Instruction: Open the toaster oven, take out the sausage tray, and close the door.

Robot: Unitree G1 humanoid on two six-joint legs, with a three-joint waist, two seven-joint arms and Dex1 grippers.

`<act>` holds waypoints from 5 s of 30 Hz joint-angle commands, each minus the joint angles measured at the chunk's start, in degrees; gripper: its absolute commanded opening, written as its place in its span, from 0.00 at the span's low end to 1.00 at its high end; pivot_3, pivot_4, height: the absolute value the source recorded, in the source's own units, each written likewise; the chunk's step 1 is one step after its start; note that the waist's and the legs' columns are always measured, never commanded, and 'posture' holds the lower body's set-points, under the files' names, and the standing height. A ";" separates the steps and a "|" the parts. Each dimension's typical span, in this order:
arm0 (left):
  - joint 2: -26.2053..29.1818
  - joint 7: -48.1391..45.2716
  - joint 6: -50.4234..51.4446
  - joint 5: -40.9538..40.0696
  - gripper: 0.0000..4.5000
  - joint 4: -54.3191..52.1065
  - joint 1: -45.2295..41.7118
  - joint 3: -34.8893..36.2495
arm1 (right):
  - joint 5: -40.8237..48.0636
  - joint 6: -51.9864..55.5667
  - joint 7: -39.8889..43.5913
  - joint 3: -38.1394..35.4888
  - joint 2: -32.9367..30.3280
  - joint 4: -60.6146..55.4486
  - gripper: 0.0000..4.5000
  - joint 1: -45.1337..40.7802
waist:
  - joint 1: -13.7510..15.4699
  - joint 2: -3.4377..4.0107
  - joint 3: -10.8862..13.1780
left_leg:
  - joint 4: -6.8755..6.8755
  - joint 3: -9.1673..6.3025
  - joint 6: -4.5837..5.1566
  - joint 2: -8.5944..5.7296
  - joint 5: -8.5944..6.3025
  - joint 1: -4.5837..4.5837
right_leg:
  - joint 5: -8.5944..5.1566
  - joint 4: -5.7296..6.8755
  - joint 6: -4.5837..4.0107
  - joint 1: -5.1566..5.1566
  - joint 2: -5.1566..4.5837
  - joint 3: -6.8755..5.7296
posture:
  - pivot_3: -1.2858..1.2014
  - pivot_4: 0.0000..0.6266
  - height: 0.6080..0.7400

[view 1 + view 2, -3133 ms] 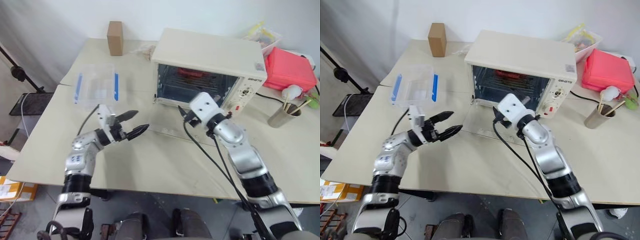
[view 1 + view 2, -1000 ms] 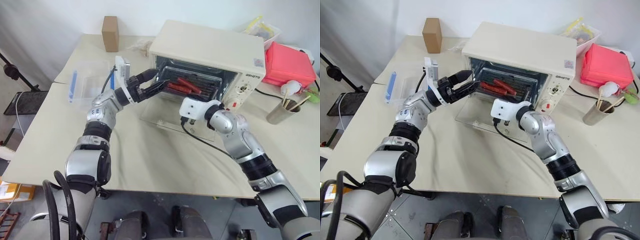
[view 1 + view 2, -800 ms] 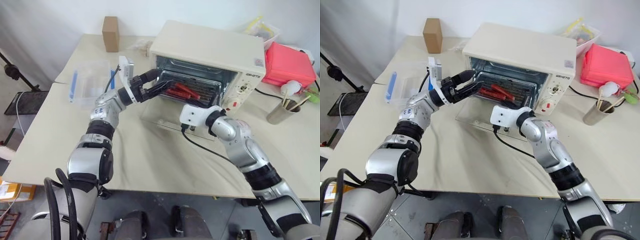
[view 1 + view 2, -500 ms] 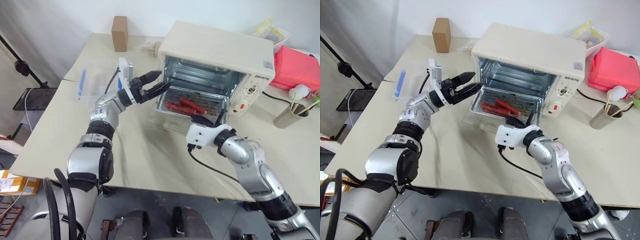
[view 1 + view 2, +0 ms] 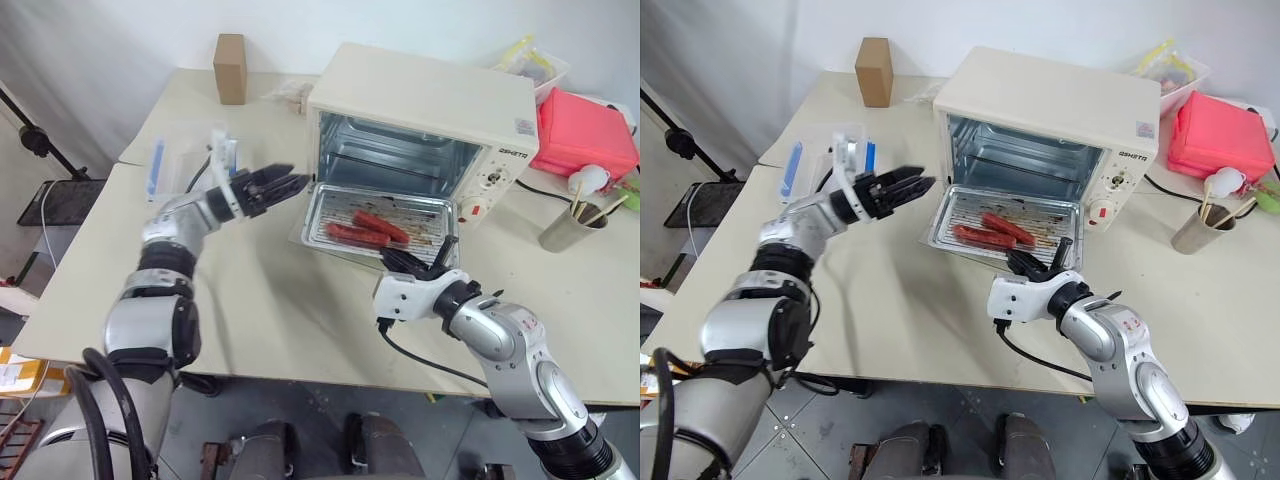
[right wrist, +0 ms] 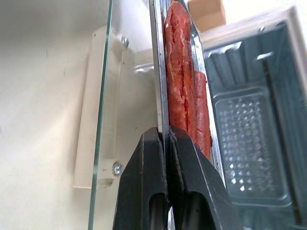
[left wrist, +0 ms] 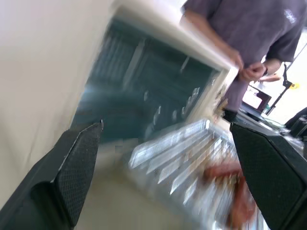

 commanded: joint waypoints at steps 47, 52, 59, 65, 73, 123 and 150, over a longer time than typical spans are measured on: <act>13.32 31.66 67.05 -33.44 0.00 -15.99 13.08 15.05 | 34.96 -11.99 6.73 -17.98 2.23 -2.31 0.61 9.22 | 0.05 -0.12 0.00 | 0.05 -0.11 -0.19 0.02 -0.06 0.34 | 0.00 0.24 0.00 0.20 -0.24 0.66 | 0.52 0.24 1.00; 16.53 33.48 67.05 -40.83 0.00 -22.54 22.42 19.08 | 49.03 -10.97 10.36 -28.47 1.33 -0.73 0.47 19.61 | 0.17 -0.12 0.00 | -0.08 -0.14 -0.15 0.04 -0.14 0.99 | -0.01 0.07 -0.01 0.87 -0.26 0.73 | 0.52 0.24 1.00; 15.13 42.32 67.05 -46.97 0.00 -26.09 29.45 30.38 | 55.07 -7.76 9.98 -32.94 1.54 6.44 0.01 22.43 | 0.14 -0.16 -0.03 | -0.06 -0.09 -0.15 0.05 -0.16 1.08 | -0.01 0.12 -0.02 0.87 -0.33 0.95 | 0.52 0.24 1.00; 7.72 54.85 65.22 -53.24 0.00 -33.87 36.41 45.94 | 54.80 -4.44 9.60 -29.30 2.00 22.83 0.01 14.65 | -0.48 -0.22 -0.06 | -0.11 0.01 -0.17 0.07 -0.24 1.17 | -0.01 0.12 -0.02 0.86 -0.35 1.09 | 0.52 0.24 1.00; -1.19 74.00 56.64 -68.07 0.00 -42.47 40.51 50.39 | 54.83 -10.63 14.32 -23.84 3.28 34.14 0.01 6.10 | -0.02 -0.22 -0.07 | -0.08 0.03 -0.23 0.07 -0.29 1.16 | -0.01 0.12 -0.02 0.79 -0.35 1.16 | 0.52 0.24 1.00; -1.16 25.72 54.53 -31.45 0.00 -20.59 10.99 -18.52 | 75.71 -10.71 24.77 -47.74 -3.10 0.84 0.99 43.69 | 1.80 -0.19 -0.07 | -0.11 0.22 -0.24 0.04 -0.30 1.09 | -0.02 -0.49 -0.03 0.87 0.01 1.69 | 0.52 0.24 1.00; 21.51 -6.44 -9.71 -2.08 0.99 -43.25 32.82 -11.60 | 76.78 -5.16 24.52 -42.76 -6.20 -0.80 1.00 36.44 | 0.23 -0.03 -0.10 | -0.25 0.07 -0.24 0.18 -0.36 1.09 | -0.07 -0.63 -0.14 0.82 -0.12 1.72 | 0.52 0.24 1.00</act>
